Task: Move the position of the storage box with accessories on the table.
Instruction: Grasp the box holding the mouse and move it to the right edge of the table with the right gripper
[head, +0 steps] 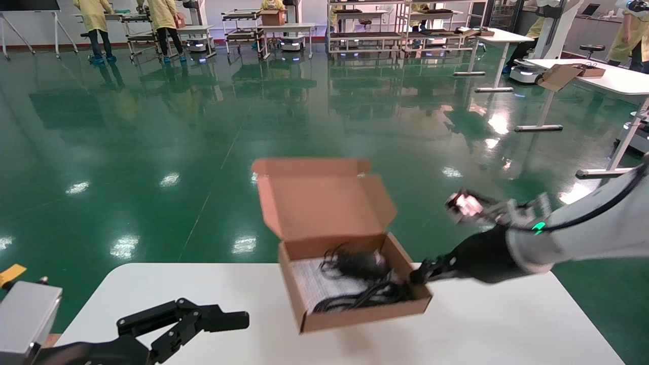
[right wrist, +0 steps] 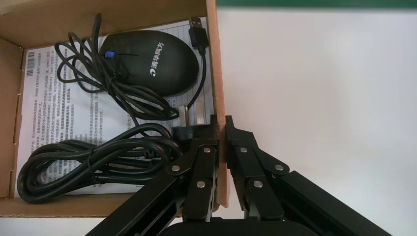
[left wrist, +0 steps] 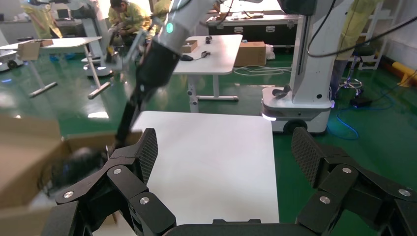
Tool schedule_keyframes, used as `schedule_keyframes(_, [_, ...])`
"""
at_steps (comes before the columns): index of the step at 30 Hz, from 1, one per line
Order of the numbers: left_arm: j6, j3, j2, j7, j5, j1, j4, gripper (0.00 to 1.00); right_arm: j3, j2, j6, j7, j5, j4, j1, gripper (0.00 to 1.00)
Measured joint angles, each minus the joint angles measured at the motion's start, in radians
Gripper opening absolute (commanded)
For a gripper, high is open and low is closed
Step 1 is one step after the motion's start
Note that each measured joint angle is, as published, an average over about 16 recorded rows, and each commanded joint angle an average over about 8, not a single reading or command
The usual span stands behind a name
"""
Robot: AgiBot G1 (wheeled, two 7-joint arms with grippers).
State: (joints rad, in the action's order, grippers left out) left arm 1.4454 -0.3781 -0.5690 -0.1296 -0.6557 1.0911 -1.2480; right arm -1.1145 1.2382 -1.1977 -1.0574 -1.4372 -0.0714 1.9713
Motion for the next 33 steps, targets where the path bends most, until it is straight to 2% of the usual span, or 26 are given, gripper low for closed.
schedule_keyframes(8, [0.000, 0.000, 0.000, 0.000, 0.000, 0.000, 0.000, 1.00, -0.006, -0.081, -0.019, 0.046, -0.013, 0.030, 0.095, 0.00])
schedule_keyframes(15, [0.000, 0.000, 0.000, 0.000, 0.000, 0.000, 0.000, 1.00, -0.022, -0.162, -0.001, 0.090, -0.038, 0.053, 0.157, 0.00])
schedule_keyframes(24, [0.000, 0.000, 0.000, 0.000, 0.000, 0.000, 0.000, 1.00, -0.044, -0.259, 0.100, 0.142, -0.070, 0.079, 0.174, 0.00])
schedule_keyframes(33, [0.000, 0.000, 0.000, 0.000, 0.000, 0.000, 0.000, 1.00, -0.048, -0.332, 0.201, 0.180, -0.075, 0.095, 0.112, 0.00])
